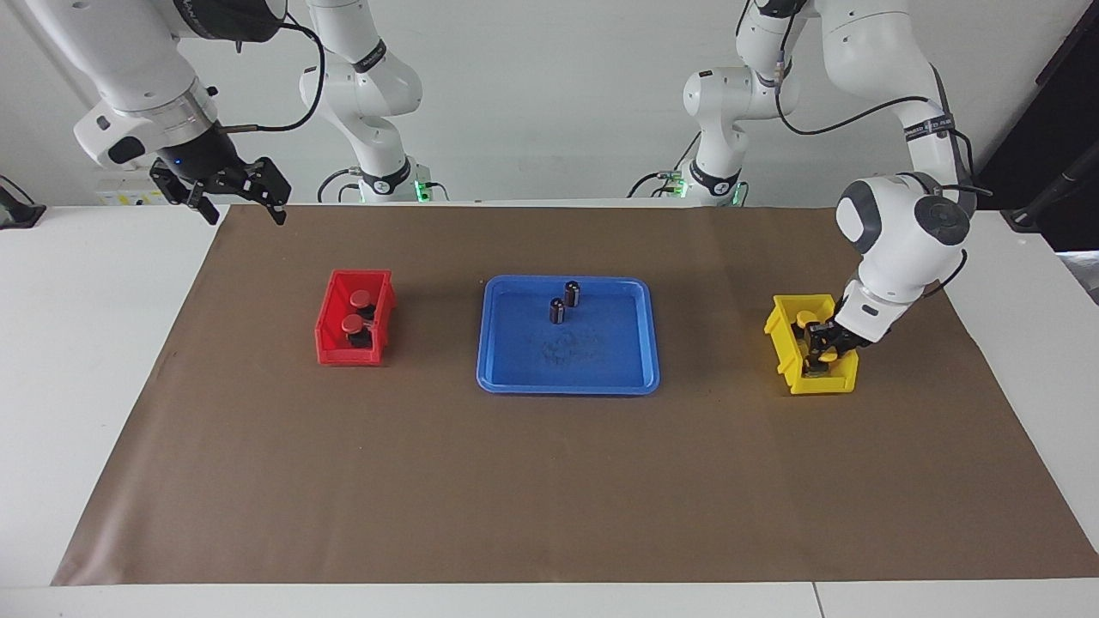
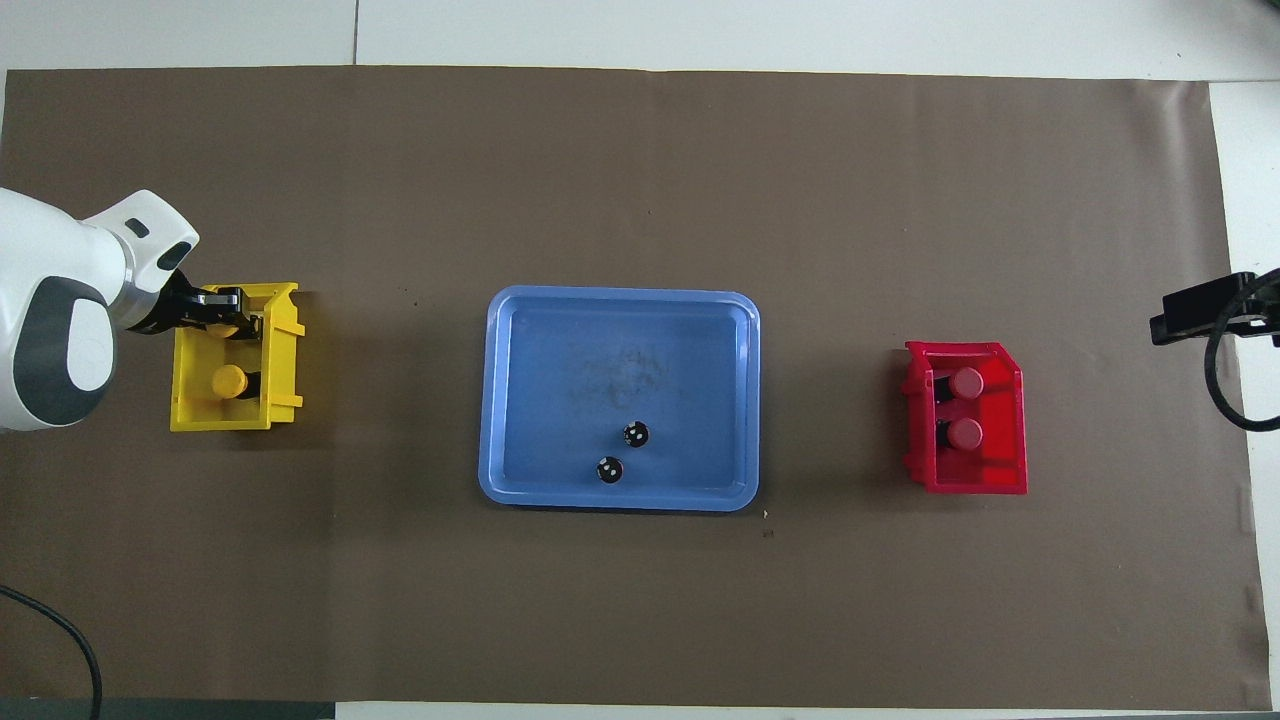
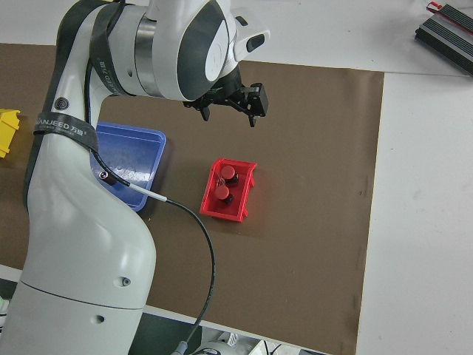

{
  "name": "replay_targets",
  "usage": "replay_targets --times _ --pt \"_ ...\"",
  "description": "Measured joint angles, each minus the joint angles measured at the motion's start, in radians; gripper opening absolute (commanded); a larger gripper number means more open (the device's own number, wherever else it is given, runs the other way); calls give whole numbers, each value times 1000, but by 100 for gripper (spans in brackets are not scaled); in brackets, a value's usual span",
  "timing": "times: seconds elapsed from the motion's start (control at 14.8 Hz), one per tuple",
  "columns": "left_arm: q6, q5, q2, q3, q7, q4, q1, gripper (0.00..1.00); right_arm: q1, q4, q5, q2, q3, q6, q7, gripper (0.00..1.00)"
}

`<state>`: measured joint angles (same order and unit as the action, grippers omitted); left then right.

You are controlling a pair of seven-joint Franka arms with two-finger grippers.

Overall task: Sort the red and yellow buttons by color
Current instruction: 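Open the left gripper over the yellow bin and hold still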

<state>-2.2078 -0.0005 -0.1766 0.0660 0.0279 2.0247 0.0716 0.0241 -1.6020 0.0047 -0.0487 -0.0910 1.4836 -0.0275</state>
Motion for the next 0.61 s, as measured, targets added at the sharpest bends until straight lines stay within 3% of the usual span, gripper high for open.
replay_targets --times 0.47,0.61 --pt "5 -20 6 0 -2 -7 0 68 1 0 0 0 3 0 0 100" --pt "65 -25 12 -1 -2 -42 1 100 1 0 0 0 3 0 0 100"
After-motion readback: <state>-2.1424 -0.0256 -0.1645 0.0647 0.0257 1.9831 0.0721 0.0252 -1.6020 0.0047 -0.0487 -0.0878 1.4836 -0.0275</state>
